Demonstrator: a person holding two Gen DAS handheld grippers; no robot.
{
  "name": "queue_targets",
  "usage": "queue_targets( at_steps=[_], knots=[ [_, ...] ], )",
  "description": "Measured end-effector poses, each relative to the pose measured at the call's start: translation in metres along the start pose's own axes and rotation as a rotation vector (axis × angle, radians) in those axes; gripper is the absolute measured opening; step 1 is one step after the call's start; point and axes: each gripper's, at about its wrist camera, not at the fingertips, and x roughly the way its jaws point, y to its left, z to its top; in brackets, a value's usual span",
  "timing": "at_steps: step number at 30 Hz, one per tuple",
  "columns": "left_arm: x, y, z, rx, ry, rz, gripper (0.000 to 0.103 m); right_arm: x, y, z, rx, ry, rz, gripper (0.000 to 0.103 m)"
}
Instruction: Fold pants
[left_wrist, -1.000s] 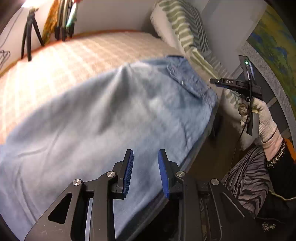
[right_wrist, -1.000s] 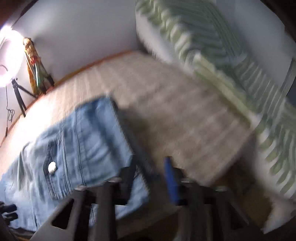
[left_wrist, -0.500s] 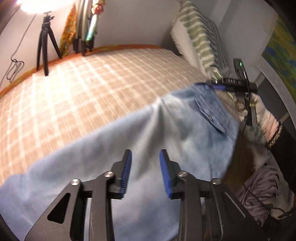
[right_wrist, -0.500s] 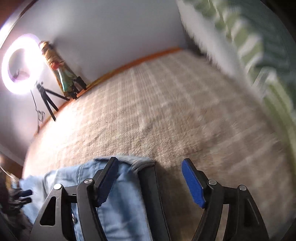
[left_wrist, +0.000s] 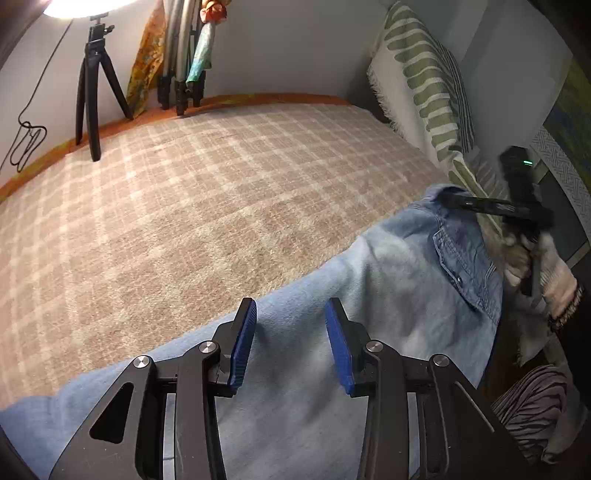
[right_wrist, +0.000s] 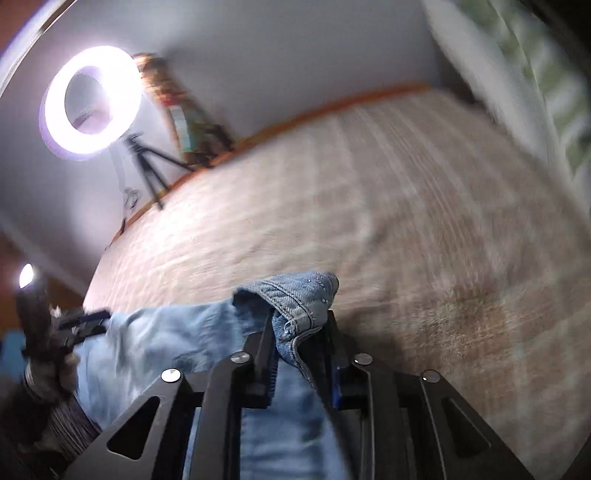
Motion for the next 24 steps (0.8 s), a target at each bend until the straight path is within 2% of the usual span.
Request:
queue_targets(
  at_steps=[5,8,10,11,15,21,24],
  knots=[
    [-0.013,0.007,0.008,-0.02,-0.032,-0.038,0.037,-0.077,0.048,-0.023,-0.196,-0.168,-0.025,0.018],
    [-0.016,0.009,0.016,-0.022,-0.035,-0.065,0.044,-0.107,0.062,-0.051,-0.286,-0.226,-0.015,0.018],
    [-0.014,0.004,0.018,0.002,-0.024,-0.081,0.045,-0.115,0.064,-0.071,-0.307,-0.211,-0.025,0.018],
    [-0.011,0.0,0.019,0.021,-0.013,-0.086,0.049,-0.113,0.063,-0.074,-0.303,-0.197,-0.038,0.018],
    [0.007,-0.013,0.019,0.096,0.045,-0.102,0.051,-0.11,0.054,-0.09,-0.287,-0.148,-0.05,0.016],
    [0.038,-0.004,0.025,0.074,0.137,-0.104,0.054,-0.108,0.055,-0.097,-0.329,-0.119,-0.059,0.015],
    [0.055,-0.008,0.024,0.106,0.186,-0.094,0.054,-0.105,0.054,-0.102,-0.334,-0.101,-0.062,0.015]
  ],
)
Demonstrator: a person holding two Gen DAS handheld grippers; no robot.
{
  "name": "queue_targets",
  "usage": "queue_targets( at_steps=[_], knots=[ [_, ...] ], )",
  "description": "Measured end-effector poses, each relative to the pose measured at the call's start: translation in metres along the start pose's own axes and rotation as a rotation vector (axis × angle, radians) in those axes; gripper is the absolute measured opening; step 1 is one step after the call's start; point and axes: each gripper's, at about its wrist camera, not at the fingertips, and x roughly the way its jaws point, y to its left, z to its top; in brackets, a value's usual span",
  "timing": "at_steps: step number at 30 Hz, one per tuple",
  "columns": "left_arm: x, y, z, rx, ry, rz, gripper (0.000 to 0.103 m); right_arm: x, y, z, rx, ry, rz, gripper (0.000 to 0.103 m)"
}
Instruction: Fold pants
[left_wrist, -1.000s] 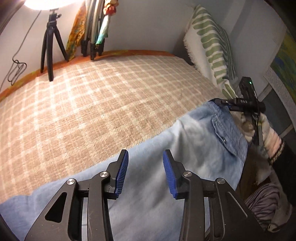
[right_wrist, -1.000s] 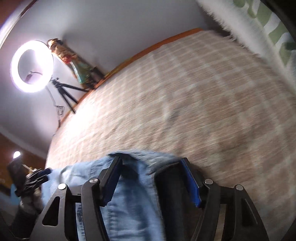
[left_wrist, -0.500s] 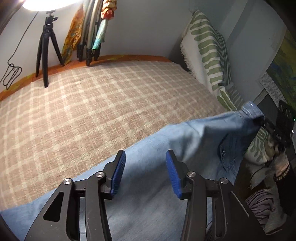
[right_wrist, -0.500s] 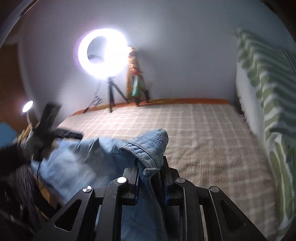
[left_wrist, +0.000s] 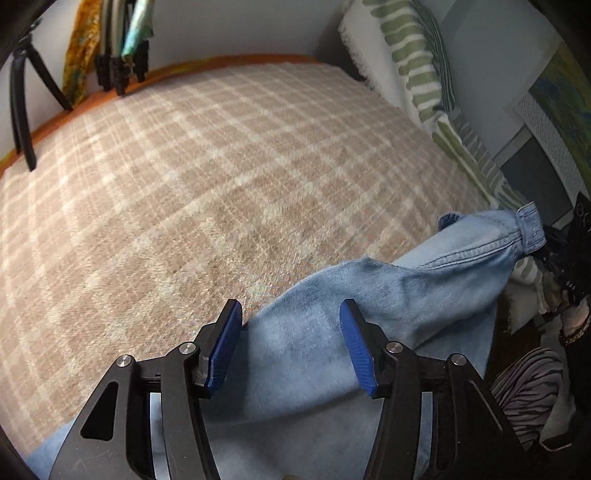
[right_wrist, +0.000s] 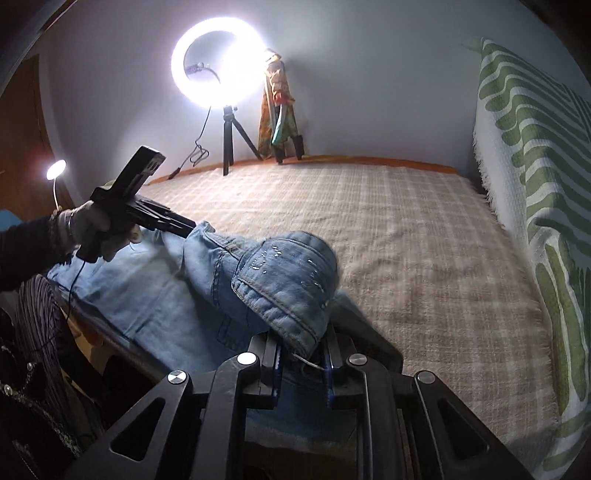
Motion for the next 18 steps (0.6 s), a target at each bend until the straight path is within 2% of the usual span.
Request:
queue_targets(
  at_steps=[1,2,7,12,13,18],
  knots=[
    [0.005,-0.002,-0.001,0.01,0.011,0.0,0.054,0.002,0.001,-0.002,-0.004,0.007,-0.003,0.014],
    [0.009,-0.004,-0.002,0.021,0.012,0.008,0.054,0.003,0.001,-0.004,-0.007,0.017,-0.004,0.006],
    [0.009,-0.011,-0.009,0.055,-0.048,0.003,0.047,0.008,0.0,-0.01,0.002,0.038,-0.018,0.006],
    [0.009,-0.018,-0.01,0.093,-0.08,0.023,0.006,0.011,-0.001,-0.004,0.0,0.037,-0.04,0.006],
    [0.006,-0.019,-0.009,0.093,-0.101,0.04,0.004,0.013,-0.002,-0.002,0.004,0.037,-0.053,0.005],
    [-0.015,-0.021,-0.004,0.105,-0.213,0.101,0.003,0.021,-0.007,0.019,-0.019,0.031,-0.156,0.005]
  ],
)
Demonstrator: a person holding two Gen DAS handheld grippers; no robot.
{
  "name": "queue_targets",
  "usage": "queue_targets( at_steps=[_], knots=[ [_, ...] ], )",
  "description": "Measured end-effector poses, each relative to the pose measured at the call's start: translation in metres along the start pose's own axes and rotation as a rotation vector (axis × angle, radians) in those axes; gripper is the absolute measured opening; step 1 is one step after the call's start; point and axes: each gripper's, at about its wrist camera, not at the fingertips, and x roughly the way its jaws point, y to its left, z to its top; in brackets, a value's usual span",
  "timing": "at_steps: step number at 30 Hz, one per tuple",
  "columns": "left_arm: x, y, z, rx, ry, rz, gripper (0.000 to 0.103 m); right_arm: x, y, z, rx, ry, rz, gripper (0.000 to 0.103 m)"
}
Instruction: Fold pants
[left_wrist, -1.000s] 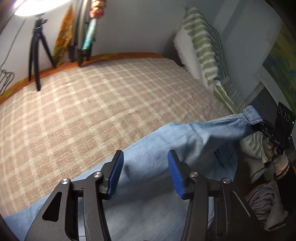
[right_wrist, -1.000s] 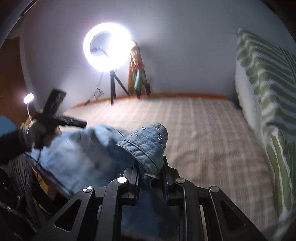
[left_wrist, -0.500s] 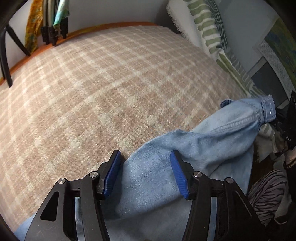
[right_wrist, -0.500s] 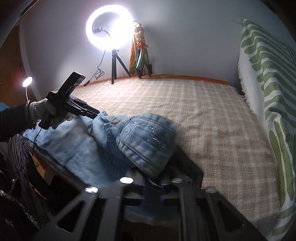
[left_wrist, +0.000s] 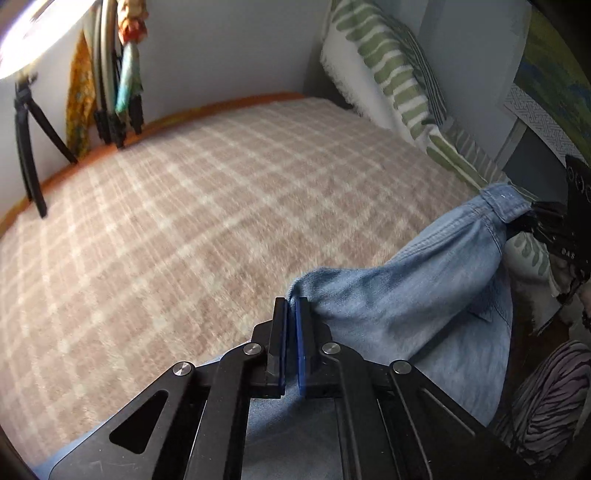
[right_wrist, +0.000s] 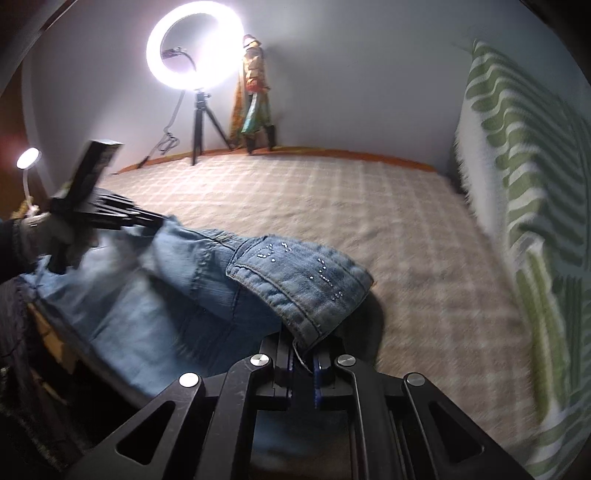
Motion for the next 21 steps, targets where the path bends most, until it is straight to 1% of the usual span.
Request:
queue_targets(
  at_steps=[2,3,4,6,8,10,11,12,14,15,16,17,18,19,20,21],
  knots=[
    [-0.006,-0.001,0.005,0.028,-0.049,0.06,0.003,0.006,-0.007,0.013,0.001,-0.005,-0.037,0.004],
    [-0.007,-0.002,0.009,0.047,-0.07,0.106,0.002,0.013,-0.011,0.022,0.0,-0.003,-0.057,0.004],
    [-0.005,-0.001,0.013,0.056,-0.079,0.132,0.002,0.022,-0.015,0.03,0.0,0.001,-0.075,0.004],
    [0.009,0.001,0.019,0.067,-0.058,0.181,0.002,0.045,-0.026,0.045,0.02,0.029,-0.097,0.003],
    [0.029,0.001,0.021,0.099,-0.028,0.245,0.002,0.074,-0.035,0.057,0.041,0.084,-0.106,0.003],
    [0.044,0.002,0.022,0.135,-0.017,0.324,0.002,0.105,-0.039,0.063,0.044,0.145,-0.123,0.003],
    [0.048,0.005,0.022,0.143,-0.017,0.363,0.002,0.12,-0.043,0.064,0.048,0.187,-0.121,0.004],
    [0.053,0.01,0.024,0.131,-0.01,0.398,0.002,0.129,-0.047,0.065,0.067,0.208,-0.123,0.007],
    [0.055,0.02,0.026,0.084,0.01,0.392,0.002,0.13,-0.054,0.065,0.122,0.212,-0.094,0.012],
    [0.052,0.025,0.027,0.059,0.009,0.383,0.002,0.126,-0.056,0.065,0.143,0.212,-0.086,0.016],
    [0.044,0.028,0.027,0.042,-0.009,0.377,0.002,0.119,-0.058,0.063,0.162,0.212,-0.073,0.019],
    [0.035,0.03,0.027,0.039,-0.026,0.365,0.002,0.109,-0.059,0.06,0.172,0.204,-0.057,0.026],
    [0.028,0.028,0.025,0.036,-0.034,0.355,0.002,0.098,-0.06,0.054,0.183,0.204,-0.066,0.038],
    [0.019,0.027,0.024,0.034,-0.042,0.336,0.003,0.088,-0.061,0.048,0.196,0.202,-0.083,0.044],
    [0.012,0.023,0.023,0.034,-0.046,0.316,0.007,0.078,-0.062,0.041,0.216,0.195,-0.089,0.051],
    [0.0,0.018,0.02,0.035,-0.054,0.277,0.009,0.065,-0.066,0.032,0.25,0.187,-0.081,0.052]
  ],
)
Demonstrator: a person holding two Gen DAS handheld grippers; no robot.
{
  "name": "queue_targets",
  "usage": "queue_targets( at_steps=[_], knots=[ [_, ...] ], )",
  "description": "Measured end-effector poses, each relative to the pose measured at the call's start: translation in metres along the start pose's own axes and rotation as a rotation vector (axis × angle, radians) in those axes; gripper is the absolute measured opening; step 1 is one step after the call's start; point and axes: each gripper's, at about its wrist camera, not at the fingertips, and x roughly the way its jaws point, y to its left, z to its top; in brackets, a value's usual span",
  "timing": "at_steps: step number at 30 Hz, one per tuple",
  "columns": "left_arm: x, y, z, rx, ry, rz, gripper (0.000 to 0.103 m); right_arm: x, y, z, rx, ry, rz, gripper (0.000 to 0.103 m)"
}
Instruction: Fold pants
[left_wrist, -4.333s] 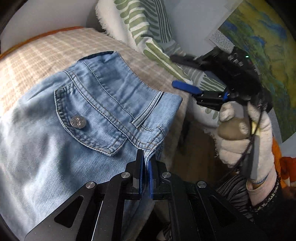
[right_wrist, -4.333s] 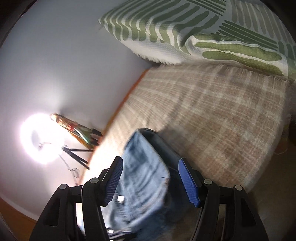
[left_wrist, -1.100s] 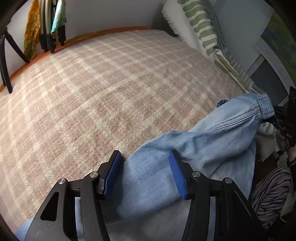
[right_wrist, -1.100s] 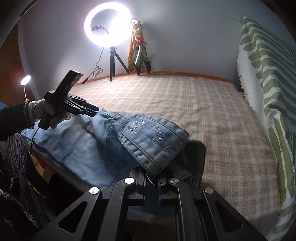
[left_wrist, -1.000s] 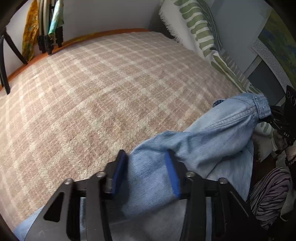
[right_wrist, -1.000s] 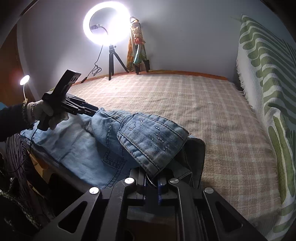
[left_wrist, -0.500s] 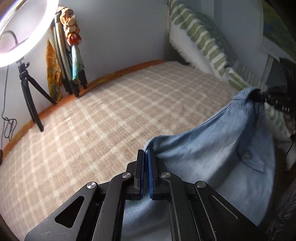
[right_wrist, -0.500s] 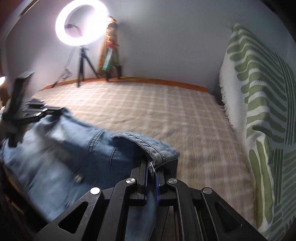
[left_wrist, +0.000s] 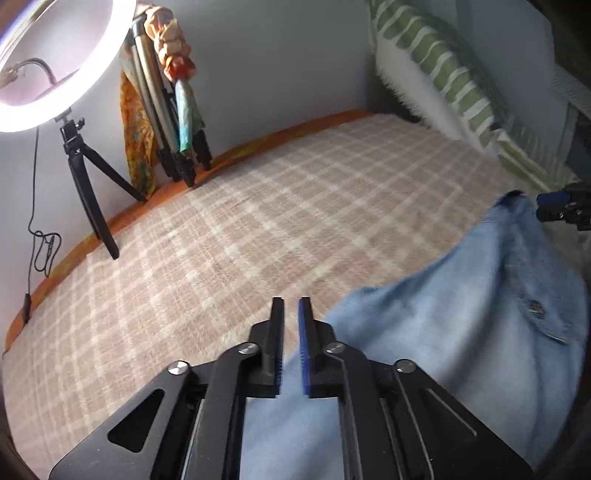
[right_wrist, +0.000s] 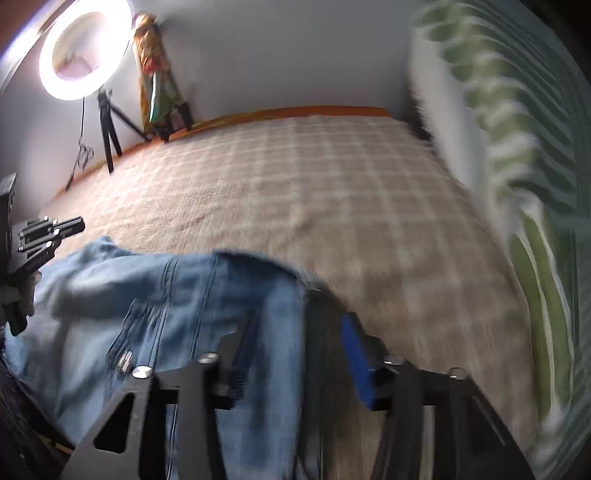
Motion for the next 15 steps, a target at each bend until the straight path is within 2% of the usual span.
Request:
queue_targets(
  at_steps=[4,6,10,13,14,15],
  knots=[
    [-0.036,-0.021,-0.014,0.035,-0.005,-0.127,0.011,-0.028,-0.024,-0.04,0.142,0.023,0.064,0.052],
    [-0.049,-0.036,-0.025,0.065,-0.004,-0.188,0.02,-0.031,-0.03,-0.057,0.187,0.045,0.095,0.053],
    [-0.063,-0.066,-0.053,0.061,0.043,-0.291,0.023,-0.022,-0.027,-0.078,0.209,0.092,0.125,0.054],
    [-0.067,-0.085,-0.072,0.069,0.06,-0.303,0.023,-0.013,-0.022,-0.084,0.242,0.114,0.171,0.055],
    [-0.066,-0.089,-0.077,0.056,0.069,-0.309,0.023,-0.014,-0.017,-0.084,0.222,0.102,0.146,0.051],
    [-0.067,-0.092,-0.08,0.045,0.072,-0.313,0.023,-0.014,-0.012,-0.085,0.2,0.101,0.14,0.026]
  ],
)
